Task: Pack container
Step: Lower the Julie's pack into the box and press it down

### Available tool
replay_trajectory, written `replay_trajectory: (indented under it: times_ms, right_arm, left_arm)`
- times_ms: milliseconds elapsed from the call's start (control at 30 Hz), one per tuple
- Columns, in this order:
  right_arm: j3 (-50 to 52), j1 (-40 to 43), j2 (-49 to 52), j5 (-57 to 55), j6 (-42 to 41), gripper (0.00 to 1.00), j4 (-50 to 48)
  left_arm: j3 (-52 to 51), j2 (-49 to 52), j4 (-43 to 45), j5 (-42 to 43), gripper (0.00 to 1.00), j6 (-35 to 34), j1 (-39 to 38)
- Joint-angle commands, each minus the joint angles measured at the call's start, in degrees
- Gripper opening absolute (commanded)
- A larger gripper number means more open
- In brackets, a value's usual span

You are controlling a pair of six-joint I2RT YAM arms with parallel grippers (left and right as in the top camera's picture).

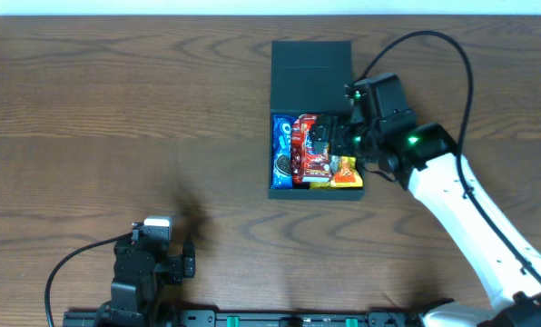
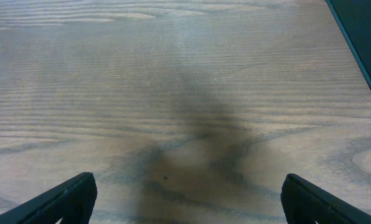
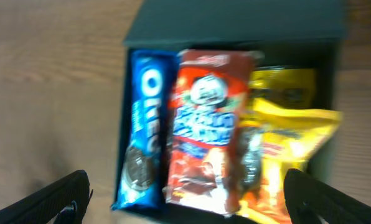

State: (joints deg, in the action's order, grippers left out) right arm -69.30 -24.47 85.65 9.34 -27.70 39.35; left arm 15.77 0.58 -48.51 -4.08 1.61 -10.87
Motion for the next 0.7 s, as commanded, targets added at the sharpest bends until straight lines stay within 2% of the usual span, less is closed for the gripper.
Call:
replay_trajectory:
  times_ms: [0,200,400,467,667]
  right_arm:
    - [-0.7,-2.8,1.8,4.0,4.4,0.99,-0.6]
    - [-0.7,-5.3,4.1,11.7,9.4,0.99,-3.0]
    - [-0.8,-6.3,3.4,11.4,9.3,0.99,-1.2]
    - [-0.8,-6.2,2.7,7.9,8.1,0.99,0.8]
    - [-0.8,-6.3,-3.0,-12.0,6.5,0.99,9.8]
  left_arm:
    - [-2.8,-0.4,-2.3,-0.8,0.96,0.6,0.4]
    - [-2.8,-0.4,-2.3,-0.8,0.95,0.6,0.4]
    - [-2.8,-0.4,-2.3,-0.8,0.96,0.6,0.4]
    - [-2.8,-0.4,-2.3,-0.8,0.95,0.6,0.4]
    - [-2.8,-0.4,-2.3,-0.8,0.95,0.6,0.4]
